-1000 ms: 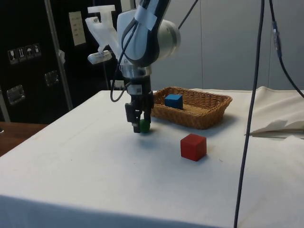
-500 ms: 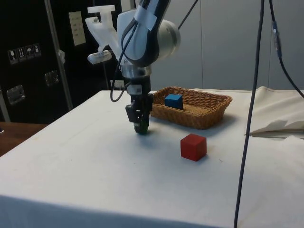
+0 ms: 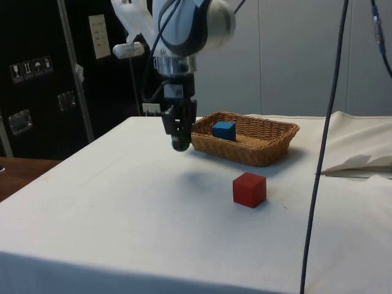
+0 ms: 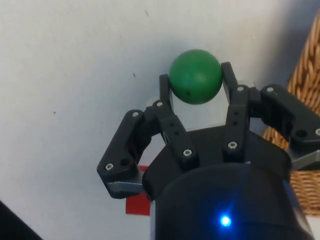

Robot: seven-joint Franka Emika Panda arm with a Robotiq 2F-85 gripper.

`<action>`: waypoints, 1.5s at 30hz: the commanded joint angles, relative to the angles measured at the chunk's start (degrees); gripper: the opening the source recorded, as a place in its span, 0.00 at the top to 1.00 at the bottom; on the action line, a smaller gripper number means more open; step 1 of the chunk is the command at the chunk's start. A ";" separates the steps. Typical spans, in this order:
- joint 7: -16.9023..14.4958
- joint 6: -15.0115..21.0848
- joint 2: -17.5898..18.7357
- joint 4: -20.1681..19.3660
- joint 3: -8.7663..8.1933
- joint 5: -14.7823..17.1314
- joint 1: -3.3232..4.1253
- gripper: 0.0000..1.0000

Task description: Place all non-red objects into the basket.

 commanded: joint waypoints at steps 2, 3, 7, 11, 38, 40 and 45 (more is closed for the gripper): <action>0.69 -1.26 -2.12 -0.86 -0.86 -1.43 0.34 1.00; 0.06 -1.09 -1.66 -0.52 -0.40 -0.69 0.00 1.00; 0.74 -2.35 -4.13 -1.55 -1.15 -2.06 0.29 1.00; 0.86 -3.09 -5.61 -2.01 -1.38 -2.69 0.23 1.00; 0.23 -7.51 -16.90 -7.85 -4.70 -8.48 -0.86 1.00; 0.17 -7.51 -17.19 -8.08 -4.81 -8.65 -0.92 1.00; -0.11 -7.39 -18.79 -9.57 -5.67 -9.80 -1.26 1.00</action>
